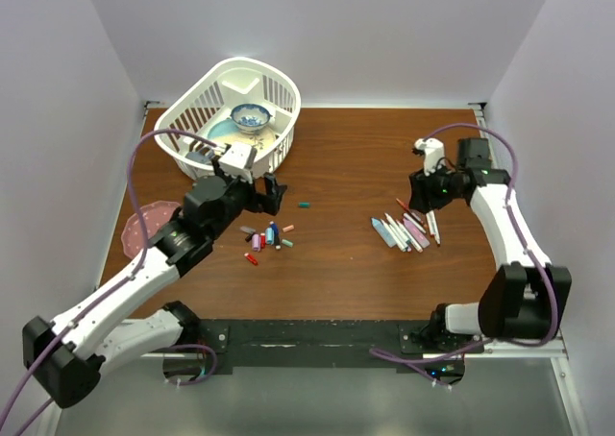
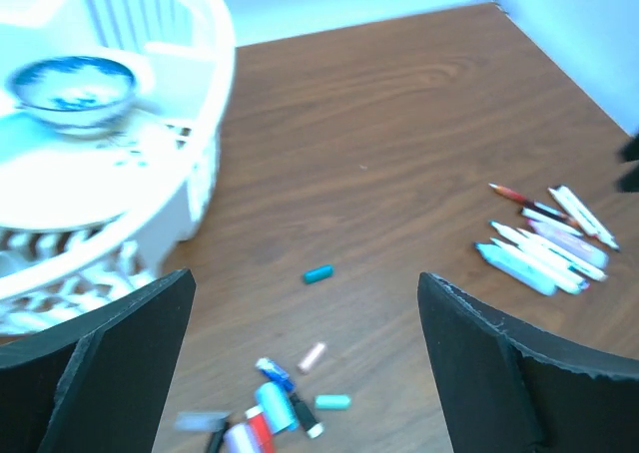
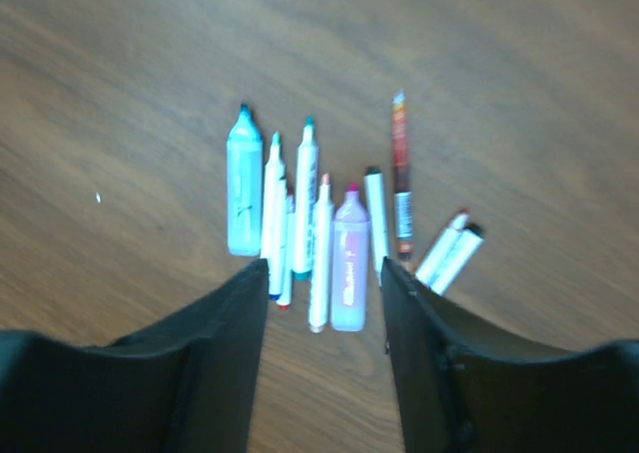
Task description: Open the pen caps
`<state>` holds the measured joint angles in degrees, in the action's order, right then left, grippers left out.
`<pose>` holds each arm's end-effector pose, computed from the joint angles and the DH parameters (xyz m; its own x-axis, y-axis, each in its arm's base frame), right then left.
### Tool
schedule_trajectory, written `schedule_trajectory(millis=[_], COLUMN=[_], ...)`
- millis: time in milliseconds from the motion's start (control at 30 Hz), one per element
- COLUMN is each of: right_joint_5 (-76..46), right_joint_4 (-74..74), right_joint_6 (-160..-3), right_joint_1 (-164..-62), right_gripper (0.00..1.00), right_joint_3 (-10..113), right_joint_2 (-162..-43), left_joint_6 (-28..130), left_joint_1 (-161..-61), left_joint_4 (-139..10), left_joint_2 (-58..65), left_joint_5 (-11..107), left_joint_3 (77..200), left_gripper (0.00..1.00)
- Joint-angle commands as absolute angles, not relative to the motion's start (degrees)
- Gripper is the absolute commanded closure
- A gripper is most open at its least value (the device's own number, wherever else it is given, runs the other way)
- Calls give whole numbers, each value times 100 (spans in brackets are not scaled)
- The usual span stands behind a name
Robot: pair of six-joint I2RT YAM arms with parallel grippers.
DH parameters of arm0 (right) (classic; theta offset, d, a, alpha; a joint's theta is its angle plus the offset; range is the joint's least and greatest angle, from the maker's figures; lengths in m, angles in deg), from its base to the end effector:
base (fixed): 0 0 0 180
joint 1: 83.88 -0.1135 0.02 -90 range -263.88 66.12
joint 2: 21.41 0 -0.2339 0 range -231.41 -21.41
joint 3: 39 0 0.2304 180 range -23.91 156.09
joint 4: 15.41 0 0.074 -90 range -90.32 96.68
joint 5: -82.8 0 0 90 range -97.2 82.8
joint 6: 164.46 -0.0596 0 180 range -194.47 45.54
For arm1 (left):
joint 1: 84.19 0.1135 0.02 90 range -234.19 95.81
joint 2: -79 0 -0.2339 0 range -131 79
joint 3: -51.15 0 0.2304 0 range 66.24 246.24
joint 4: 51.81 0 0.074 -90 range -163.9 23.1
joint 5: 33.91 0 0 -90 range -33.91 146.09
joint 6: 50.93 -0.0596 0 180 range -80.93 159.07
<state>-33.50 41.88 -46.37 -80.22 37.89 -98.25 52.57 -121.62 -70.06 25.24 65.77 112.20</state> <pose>0.2672 0.0094 0.2343 -0.6547 -0.3811 -0.6528 -0.5558 0.8281 0.0739 0.1971 -0.1383 0.3061 -0.2561 -0.0938 -0.9621 0.4199 0.8857 -0.1981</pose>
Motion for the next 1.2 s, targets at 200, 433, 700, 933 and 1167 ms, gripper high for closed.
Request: schedule_trajectory(millis=[200, 433, 700, 933, 1167], right_joint_5=[-3867, -3120, -2021, -1406, -1256], right_joint_4=[3176, 3475, 3386, 3870, 3853], right_joint_6=[-5249, -6117, -7261, -7789, -7780], right_joint_1=[-7422, -7413, -7413, -7413, -7413], right_gripper=[19, 1, 1, 1, 1], right_joint_3=[3559, 4305, 4683, 5141, 5264], right_joint_2=[-7908, -7662, -7125, -7318, -7204], left_joint_6=[4549, 4575, 4601, 4593, 4601], left_joint_1=[-12023, -12023, -12023, -12023, -12023], left_joint_4=[-8430, -8562, -8676, -8729, -8764], left_joint_2=[3899, 4516, 4744, 4832, 4894], left_joint_5=[7753, 8000, 7947, 7886, 7886], left_joint_3=[11915, 11819, 11792, 11784, 11828], left_gripper=[0, 0, 0, 0, 0])
